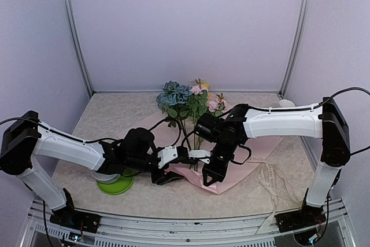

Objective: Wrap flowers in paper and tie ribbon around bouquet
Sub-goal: Pass from the right arm to the left, then fold the bottom corner of the flattened wrapping paper at the center of the board, then press the fold line of the 1/4-folded wrapping paper.

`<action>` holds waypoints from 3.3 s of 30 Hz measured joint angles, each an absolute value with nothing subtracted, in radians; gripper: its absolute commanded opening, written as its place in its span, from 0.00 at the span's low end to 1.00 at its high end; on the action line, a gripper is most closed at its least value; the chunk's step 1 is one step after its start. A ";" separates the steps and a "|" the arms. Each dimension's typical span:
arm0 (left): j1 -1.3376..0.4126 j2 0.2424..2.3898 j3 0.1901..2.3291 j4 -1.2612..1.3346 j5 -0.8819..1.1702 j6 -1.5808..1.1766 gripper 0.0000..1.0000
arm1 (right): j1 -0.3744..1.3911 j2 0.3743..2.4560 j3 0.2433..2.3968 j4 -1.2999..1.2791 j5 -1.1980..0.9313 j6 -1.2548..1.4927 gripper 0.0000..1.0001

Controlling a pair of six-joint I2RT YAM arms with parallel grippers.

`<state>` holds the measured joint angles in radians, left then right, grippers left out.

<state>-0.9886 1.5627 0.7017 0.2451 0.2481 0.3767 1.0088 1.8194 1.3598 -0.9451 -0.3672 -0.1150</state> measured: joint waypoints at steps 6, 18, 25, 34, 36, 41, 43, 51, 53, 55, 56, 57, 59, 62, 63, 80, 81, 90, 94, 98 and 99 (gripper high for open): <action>-0.983 1.566 0.701 0.282 0.277 0.345 0.32 | 1.009 1.798 1.346 -0.929 -0.367 -0.115 0.00; -0.969 1.576 0.692 0.303 0.300 0.273 0.00 | 1.008 1.763 1.329 -0.893 -0.357 -0.113 0.55; -0.904 1.567 0.632 0.379 0.306 0.110 0.00 | 0.947 1.596 1.206 -0.756 -0.430 -0.076 0.69; -0.830 1.583 0.591 0.427 0.308 -0.077 0.00 | 0.787 1.551 0.966 -0.449 -0.496 0.047 0.66; -0.821 1.600 0.591 0.427 0.306 -0.100 0.00 | 0.758 1.551 0.921 -0.394 -0.494 0.072 0.62; -0.812 1.634 0.591 0.426 0.280 -0.135 0.00 | 0.707 1.555 0.862 -0.294 -0.490 0.122 0.31; -0.810 1.638 0.592 0.423 0.263 -0.142 0.00 | 0.695 1.560 0.848 -0.263 -0.488 0.139 0.21; -0.808 1.658 0.610 0.417 0.227 -0.152 0.00 | 0.682 1.612 0.829 -0.212 -0.486 0.170 0.00; -0.808 1.658 0.619 0.417 0.223 -0.152 0.00 | 0.677 1.613 0.817 -0.205 -0.485 0.178 0.00; -0.809 1.658 0.628 0.418 0.219 -0.151 0.00 | 0.670 1.614 0.810 -0.200 -0.482 0.186 0.00; -0.809 1.658 0.631 0.418 0.215 -0.150 0.05 | 0.665 1.615 0.806 -0.193 -0.482 0.193 0.00; -0.809 1.658 0.635 0.418 0.210 -0.149 0.17 | 0.660 1.616 0.804 -0.186 -0.482 0.200 0.00; -0.810 1.658 0.645 0.414 0.196 -0.142 0.40 | 0.654 1.620 0.801 -0.173 -0.482 0.208 0.00; -0.805 1.658 0.657 0.390 0.170 -0.135 0.54 | 0.645 1.626 0.788 -0.173 -0.478 0.223 0.00; -0.804 1.656 0.661 0.379 0.167 -0.134 0.56 | 0.643 1.628 0.786 -0.175 -0.475 0.227 0.00; -0.970 1.682 0.804 0.094 -0.020 -0.081 0.35 | 0.634 1.679 0.787 -0.166 -0.409 0.298 0.00; -0.964 1.717 0.816 0.077 -0.032 -0.082 0.34 | 0.633 1.679 0.787 -0.164 -0.408 0.301 0.00; -0.952 1.782 0.857 -0.002 -0.073 -0.123 0.33 | 0.633 1.683 0.799 -0.173 -0.379 0.305 0.13; -0.963 1.782 0.859 -0.009 -0.091 -0.142 0.33 | 0.633 1.678 0.841 -0.235 -0.283 0.315 0.34; -0.972 1.782 0.860 -0.016 -0.111 -0.160 0.33 | 0.632 1.660 0.907 -0.364 -0.108 0.339 0.42; -0.973 1.782 0.860 -0.016 -0.113 -0.164 0.33 | 0.632 1.652 0.924 -0.402 -0.067 0.342 0.42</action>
<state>-0.9726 1.7821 0.8597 -0.0162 -0.1135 -0.1638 0.6315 1.6524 0.9237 -0.4015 -0.0666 0.3424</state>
